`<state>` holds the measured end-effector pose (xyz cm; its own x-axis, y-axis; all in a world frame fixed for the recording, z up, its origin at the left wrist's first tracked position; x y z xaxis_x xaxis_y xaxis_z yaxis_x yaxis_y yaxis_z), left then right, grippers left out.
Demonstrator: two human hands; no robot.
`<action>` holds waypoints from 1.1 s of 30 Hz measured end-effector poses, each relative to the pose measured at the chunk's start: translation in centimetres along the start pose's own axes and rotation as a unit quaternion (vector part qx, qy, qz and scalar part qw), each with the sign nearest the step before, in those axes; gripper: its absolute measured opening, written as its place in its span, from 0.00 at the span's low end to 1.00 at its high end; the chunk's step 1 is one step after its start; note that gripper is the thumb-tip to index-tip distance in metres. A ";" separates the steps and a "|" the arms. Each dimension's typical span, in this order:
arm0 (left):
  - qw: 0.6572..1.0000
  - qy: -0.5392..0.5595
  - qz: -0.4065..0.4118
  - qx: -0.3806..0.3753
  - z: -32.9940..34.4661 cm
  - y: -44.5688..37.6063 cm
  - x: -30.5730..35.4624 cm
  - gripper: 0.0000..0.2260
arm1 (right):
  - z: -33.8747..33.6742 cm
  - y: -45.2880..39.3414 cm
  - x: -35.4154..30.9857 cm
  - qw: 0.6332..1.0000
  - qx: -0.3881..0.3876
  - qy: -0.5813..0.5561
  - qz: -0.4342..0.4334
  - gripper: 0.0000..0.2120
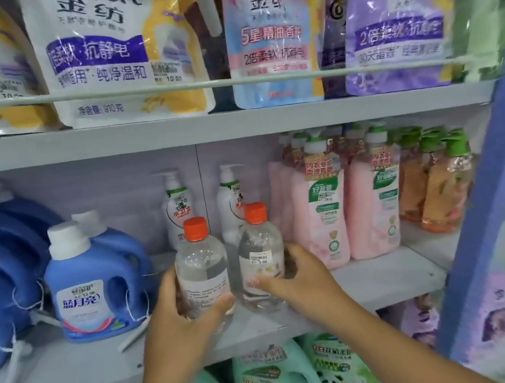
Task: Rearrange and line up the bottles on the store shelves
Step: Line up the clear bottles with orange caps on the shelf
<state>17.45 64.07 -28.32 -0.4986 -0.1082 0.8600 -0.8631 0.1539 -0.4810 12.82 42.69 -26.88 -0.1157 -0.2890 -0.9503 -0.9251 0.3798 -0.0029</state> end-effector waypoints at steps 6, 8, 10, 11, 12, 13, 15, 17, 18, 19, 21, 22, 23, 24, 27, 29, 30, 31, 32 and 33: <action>1.000 0.013 0.009 0.027 6.0 5.3 5.7 0.28 | -8.8 5.7 2.8 0.999 -0.009 -0.043 -0.010 0.22; 0.999 0.023 0.025 0.030 10.1 7.7 9.2 0.27 | -13.3 8.2 3.9 0.998 -0.008 -0.052 -0.018 0.20; 0.998 0.031 0.043 0.025 14.7 9.9 13.3 0.26 | -19.1 10.9 4.8 0.998 0.000 -0.066 -0.023 0.20; 0.997 0.036 0.056 0.026 17.0 10.9 15.7 0.26 | -22.2 12.2 5.0 0.997 0.003 -0.075 -0.029 0.19; 0.997 0.041 0.068 0.025 19.2 11.7 17.9 0.26 | -25.3 13.6 5.0 0.996 0.003 -0.080 -0.037 0.19; 0.996 0.047 0.078 0.017 21.4 12.5 20.2 0.26 | -28.5 14.9 4.9 0.995 0.002 -0.084 -0.046 0.19; 0.993 0.069 0.098 -0.004 26.0 13.4 24.2 0.27 | -35.0 17.2 4.6 0.995 0.014 -0.085 -0.060 0.18; 0.987 0.094 0.127 -0.028 29.6 13.3 27.7 0.30 | -40.1 18.3 3.6 0.994 0.038 -0.072 -0.070 0.16; 0.985 0.102 0.137 -0.038 32.2 13.1 29.7 0.30 | -43.1 18.9 3.2 0.994 0.053 -0.060 -0.075 0.15; 0.982 0.109 0.146 -0.041 34.4 12.7 31.5 0.28 | -46.0 19.2 2.7 0.993 0.070 -0.052 -0.082 0.15; 0.976 0.131 0.164 -0.057 38.9 11.3 34.9 0.21 | -51.4 19.4 1.6 0.988 0.109 -0.047 -0.103 0.14; 0.972 0.135 0.178 -0.066 41.0 10.5 36.3 0.22 | -53.9 19.3 1.1 0.984 0.129 -0.050 -0.112 0.13; 0.970 0.133 0.192 -0.073 42.9 9.7 37.5 0.25 | -56.3 19.1 0.6 0.981 0.144 -0.054 -0.117 0.13; 0.968 0.130 0.200 -0.074 44.7 9.0 38.7 0.28 | -58.5 18.7 0.2 0.979 0.156 -0.062 -0.119 0.13; 0.967 0.131 0.205 -0.076 49.7 6.5 41.0 0.29 | -65.0 16.4 -0.7 0.973 0.172 -0.091 -0.123 0.17; 0.964 0.120 0.223 -0.085 53.0 4.4 42.3 0.29 | -68.8 14.3 -1.5 0.969 0.190 -0.088 -0.132 0.26; 0.962 0.113 0.229 -0.093 54.6 3.3 42.8 0.29 | -70.6 13.2 -1.9 0.966 0.202 -0.077 -0.140 0.30; 0.961 0.107 0.234 -0.097 56.0 2.0 43.4 0.27 | -72.3 12.0 -2.4 0.964 0.213 -0.063 -0.147 0.33; 0.960 0.100 0.241 -0.099 57.5 0.4 44.1 0.27 | -74.1 10.9 -3.0 0.961 0.224 -0.047 -0.153 0.33; 0.959 0.089 0.248 -0.101 58.9 -1.1 44.8 0.27 | -75.8 9.7 -3.7 0.959 0.231 -0.032 -0.161 0.33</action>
<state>-8.69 1.23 0.71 -0.8066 0.1939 0.5584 -0.4816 0.3322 -0.8110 -23.16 -19.12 0.16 0.1853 -0.4078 -0.8941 -0.6478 0.6334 -0.4232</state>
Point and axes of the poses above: each hand's wrist, its own y-axis away from the middle knuckle, its own z-axis out of the palm, x = y × z, the point moved 5 cm from there along -y, towards the middle knuckle, and after that the axes turned 11 degrees about z, right-handed, at the moved point
